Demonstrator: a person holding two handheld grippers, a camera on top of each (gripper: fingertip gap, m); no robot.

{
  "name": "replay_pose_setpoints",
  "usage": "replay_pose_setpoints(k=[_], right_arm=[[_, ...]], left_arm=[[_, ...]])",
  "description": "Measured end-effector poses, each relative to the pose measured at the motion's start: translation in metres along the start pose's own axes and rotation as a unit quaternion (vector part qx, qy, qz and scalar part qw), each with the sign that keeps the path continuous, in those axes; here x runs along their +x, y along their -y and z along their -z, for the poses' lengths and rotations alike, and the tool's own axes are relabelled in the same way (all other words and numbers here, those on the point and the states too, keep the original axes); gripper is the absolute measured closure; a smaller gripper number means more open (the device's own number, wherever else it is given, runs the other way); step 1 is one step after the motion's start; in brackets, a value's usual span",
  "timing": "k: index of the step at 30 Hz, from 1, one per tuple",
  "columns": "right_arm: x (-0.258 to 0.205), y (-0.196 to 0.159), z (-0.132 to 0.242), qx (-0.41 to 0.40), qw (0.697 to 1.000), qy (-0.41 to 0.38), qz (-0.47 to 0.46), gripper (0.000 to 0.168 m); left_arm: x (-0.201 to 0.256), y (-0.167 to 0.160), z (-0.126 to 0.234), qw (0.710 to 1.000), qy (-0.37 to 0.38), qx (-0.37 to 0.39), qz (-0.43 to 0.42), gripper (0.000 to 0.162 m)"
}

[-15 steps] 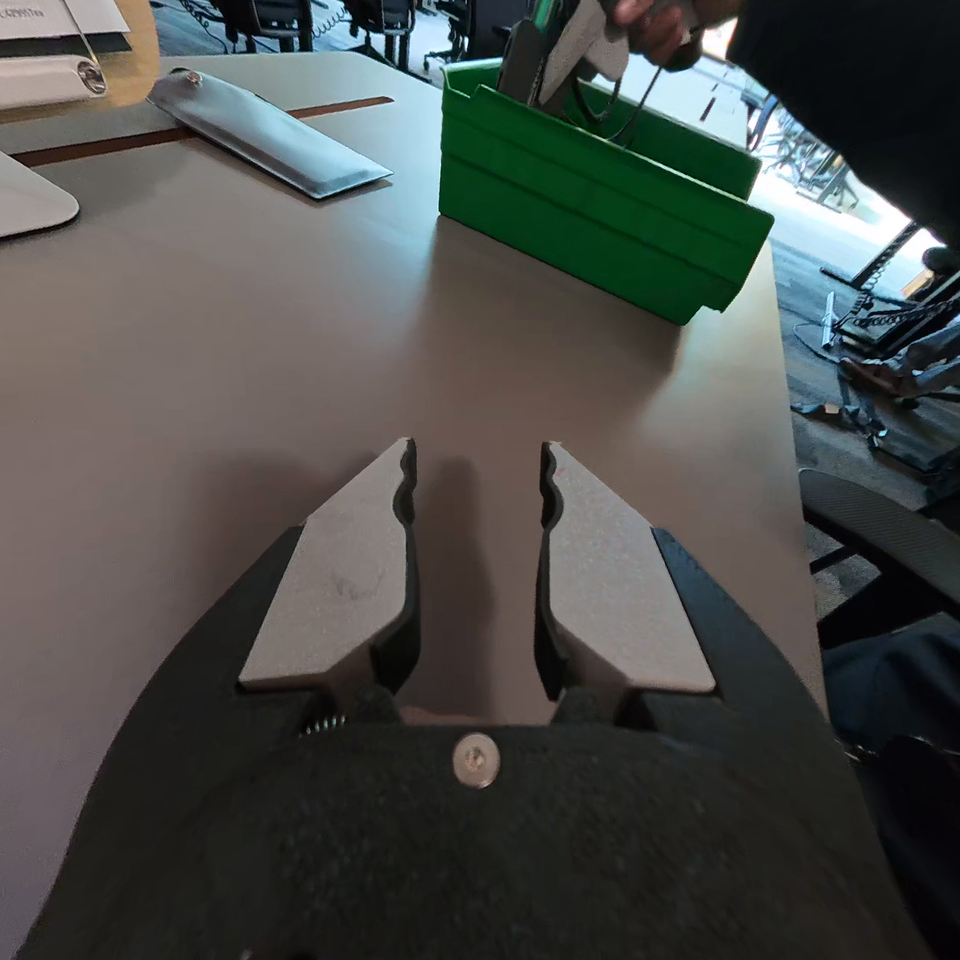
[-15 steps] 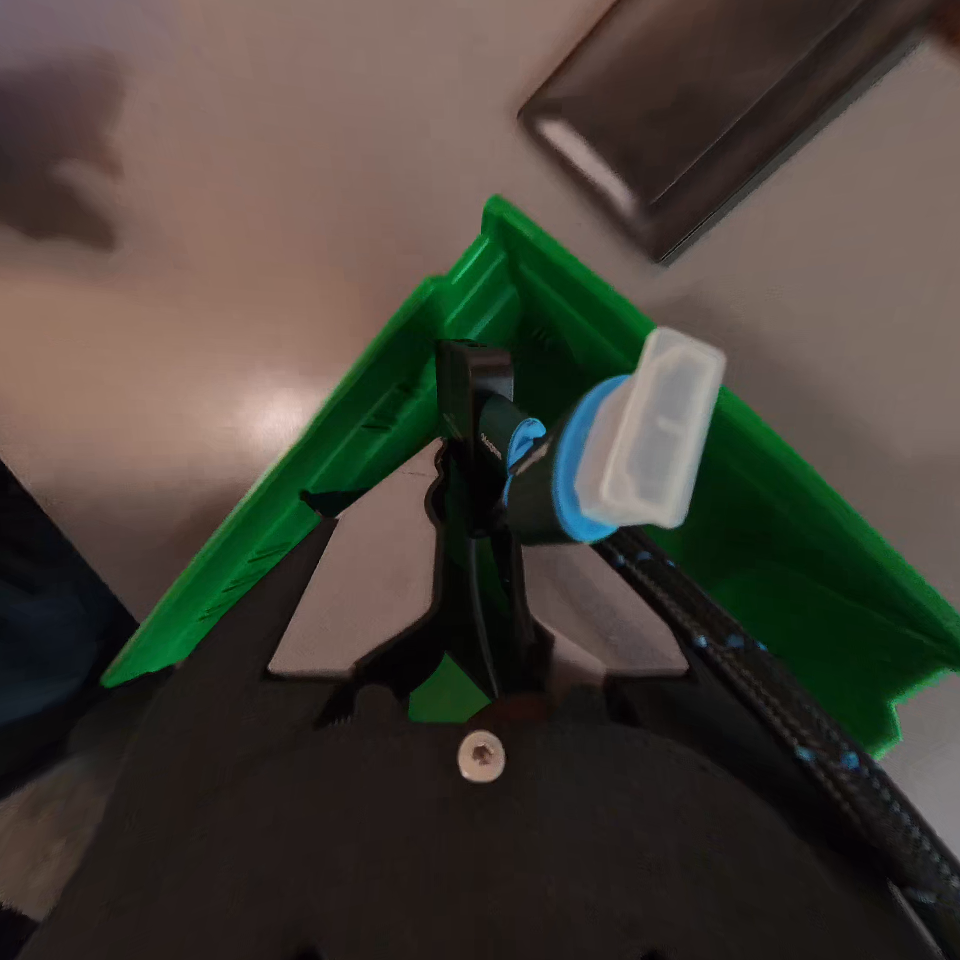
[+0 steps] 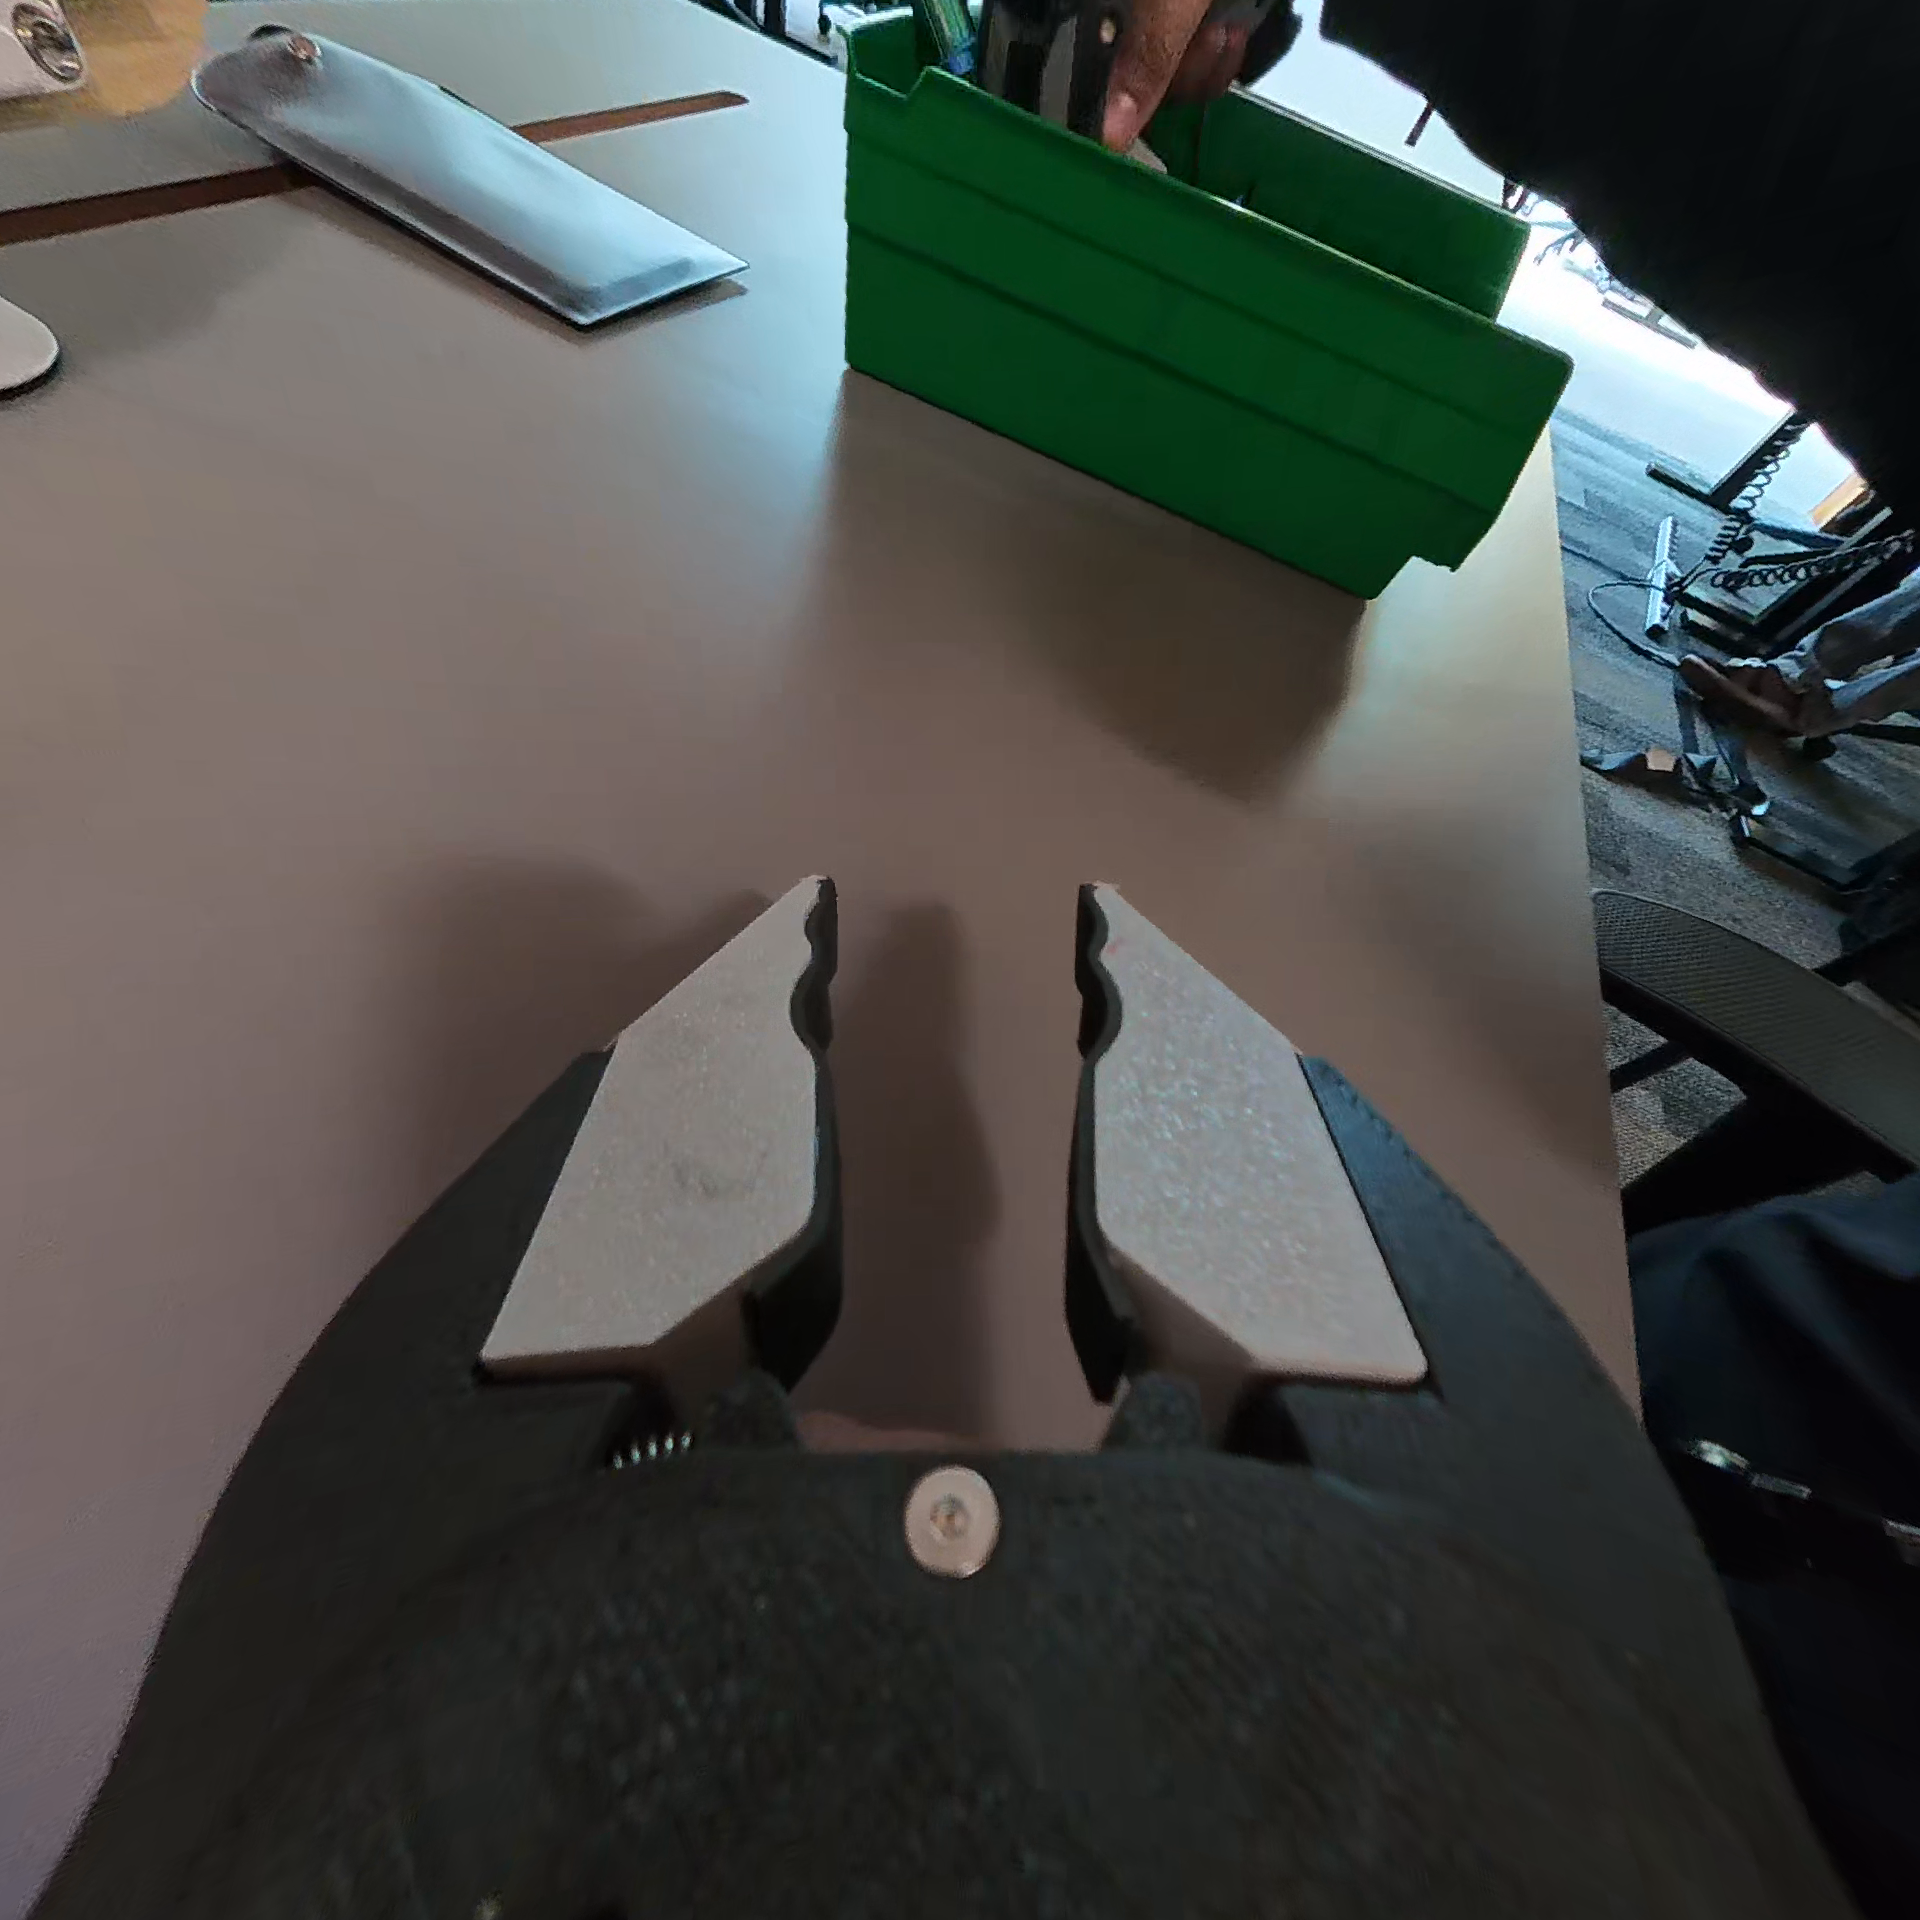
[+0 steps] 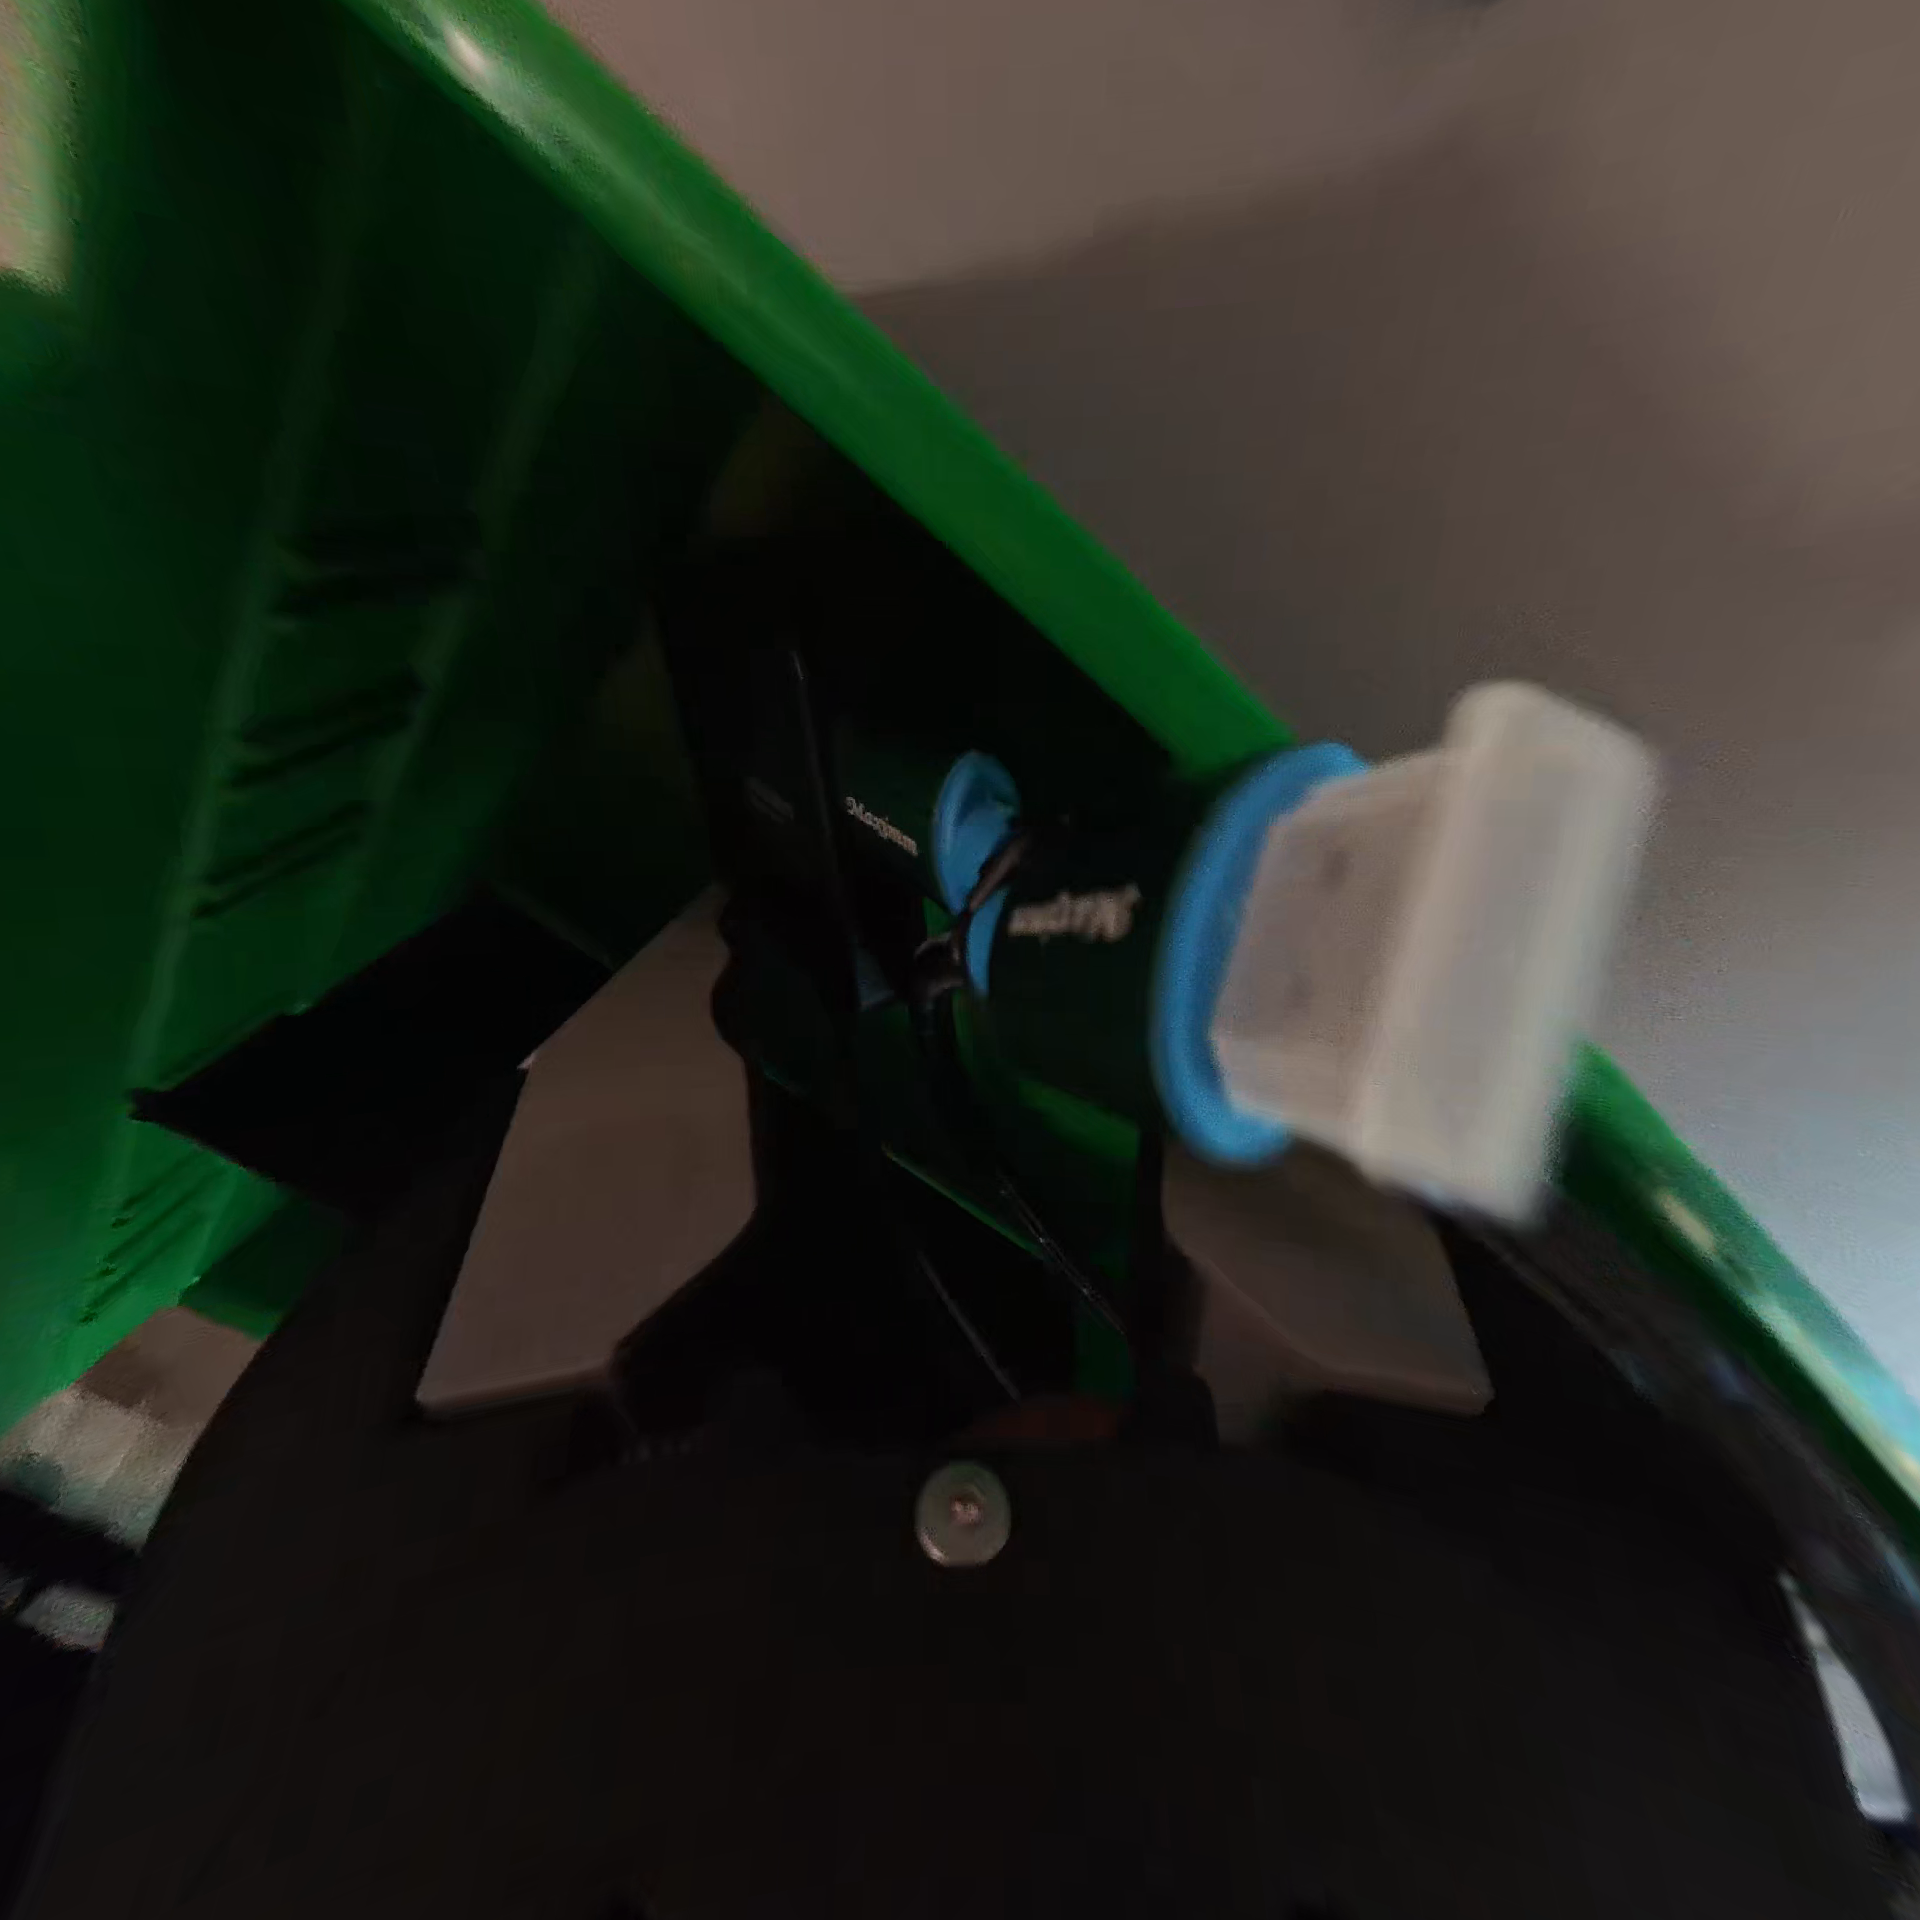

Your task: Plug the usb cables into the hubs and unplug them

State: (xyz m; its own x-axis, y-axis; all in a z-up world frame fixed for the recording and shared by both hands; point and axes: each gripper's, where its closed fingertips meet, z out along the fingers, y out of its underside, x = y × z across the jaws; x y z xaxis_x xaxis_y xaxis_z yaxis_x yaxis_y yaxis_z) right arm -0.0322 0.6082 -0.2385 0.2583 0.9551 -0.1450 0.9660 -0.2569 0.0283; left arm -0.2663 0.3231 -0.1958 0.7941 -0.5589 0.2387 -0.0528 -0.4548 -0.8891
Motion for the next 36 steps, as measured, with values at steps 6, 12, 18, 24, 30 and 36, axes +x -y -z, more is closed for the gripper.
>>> replay_pose_setpoints(k=[6,12,18,24,30,36], right_arm=[[0.01,0.023,0.072,0.147,0.987,-0.055,-0.022,0.107],[0.041,0.03,0.108,0.251,0.951,-0.166,-0.077,0.158],[0.044,0.003,0.006,0.098,0.973,-0.189,-0.086,0.168],[0.044,-0.002,0.03,0.122,0.963,-0.219,-0.1,0.168],[0.038,0.015,0.106,0.261,0.922,-0.258,-0.125,0.164],[-0.036,0.052,0.162,0.463,0.855,-0.196,-0.13,0.119]], left_arm=[[-0.003,0.0,0.004,1.0,0.006,0.004,0.001,0.119],[0.0,0.001,0.002,1.0,0.004,0.003,-0.004,0.119],[-0.002,0.0,0.002,1.0,0.005,0.003,0.001,0.12],[-0.005,0.001,0.003,1.0,0.0,0.008,0.017,0.121],[-0.004,0.001,0.002,1.0,0.001,0.006,0.015,0.121],[-0.005,0.002,0.003,1.0,0.001,0.011,0.014,0.121]])
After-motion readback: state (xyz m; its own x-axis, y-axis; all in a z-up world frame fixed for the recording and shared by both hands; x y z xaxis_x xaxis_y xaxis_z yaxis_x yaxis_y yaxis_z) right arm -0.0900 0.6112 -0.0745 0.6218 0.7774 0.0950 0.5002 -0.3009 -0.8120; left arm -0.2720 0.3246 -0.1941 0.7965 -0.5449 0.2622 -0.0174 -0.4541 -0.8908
